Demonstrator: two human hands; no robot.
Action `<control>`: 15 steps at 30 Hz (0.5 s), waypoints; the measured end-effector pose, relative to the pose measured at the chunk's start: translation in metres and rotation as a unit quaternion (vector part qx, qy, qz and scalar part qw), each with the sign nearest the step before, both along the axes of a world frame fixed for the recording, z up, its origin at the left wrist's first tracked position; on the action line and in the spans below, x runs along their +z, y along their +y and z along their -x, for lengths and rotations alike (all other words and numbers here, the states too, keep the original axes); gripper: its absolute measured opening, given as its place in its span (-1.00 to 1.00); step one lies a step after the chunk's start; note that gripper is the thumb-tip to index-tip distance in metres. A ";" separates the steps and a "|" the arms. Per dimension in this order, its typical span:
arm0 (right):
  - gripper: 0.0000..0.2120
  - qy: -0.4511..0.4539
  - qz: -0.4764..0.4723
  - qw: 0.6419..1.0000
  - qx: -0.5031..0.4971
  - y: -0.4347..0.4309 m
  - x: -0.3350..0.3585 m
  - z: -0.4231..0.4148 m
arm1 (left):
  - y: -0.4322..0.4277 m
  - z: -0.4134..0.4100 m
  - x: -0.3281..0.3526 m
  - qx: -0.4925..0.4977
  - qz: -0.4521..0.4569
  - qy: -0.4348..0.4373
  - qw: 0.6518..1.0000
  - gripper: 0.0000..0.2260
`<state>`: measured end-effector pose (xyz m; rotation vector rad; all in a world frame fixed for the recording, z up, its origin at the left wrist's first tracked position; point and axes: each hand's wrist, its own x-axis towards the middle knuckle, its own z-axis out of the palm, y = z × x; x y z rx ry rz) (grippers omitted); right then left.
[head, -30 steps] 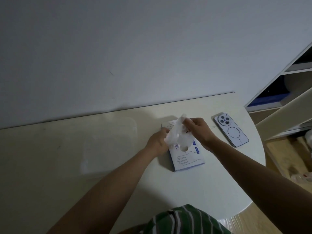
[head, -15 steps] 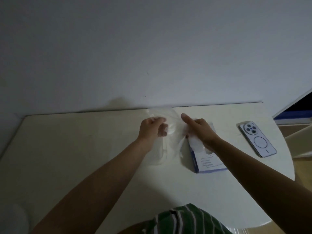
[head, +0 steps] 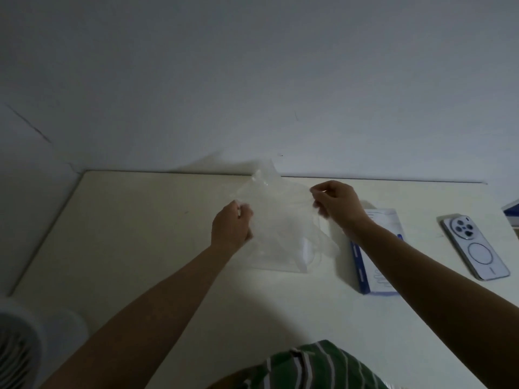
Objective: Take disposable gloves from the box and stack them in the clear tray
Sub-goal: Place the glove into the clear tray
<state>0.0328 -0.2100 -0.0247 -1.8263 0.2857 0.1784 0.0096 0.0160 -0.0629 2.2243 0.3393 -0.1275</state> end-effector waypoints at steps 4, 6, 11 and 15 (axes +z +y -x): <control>-0.83 0.000 0.069 0.994 0.082 0.015 -0.002 -0.016 | 0.004 0.001 -0.006 -0.011 -0.001 0.053 0.999 -0.51; -0.80 0.007 0.125 0.982 0.139 0.021 -0.002 -0.023 | 0.007 0.000 -0.005 0.017 0.015 -0.005 1.000 -0.39; -0.75 0.017 0.095 0.972 0.216 0.023 0.008 -0.036 | 0.015 -0.013 0.001 0.070 0.226 0.015 0.971 -0.52; -0.77 0.028 0.042 0.971 0.233 0.024 0.015 -0.042 | 0.019 -0.021 0.011 0.138 0.522 0.108 0.835 -0.90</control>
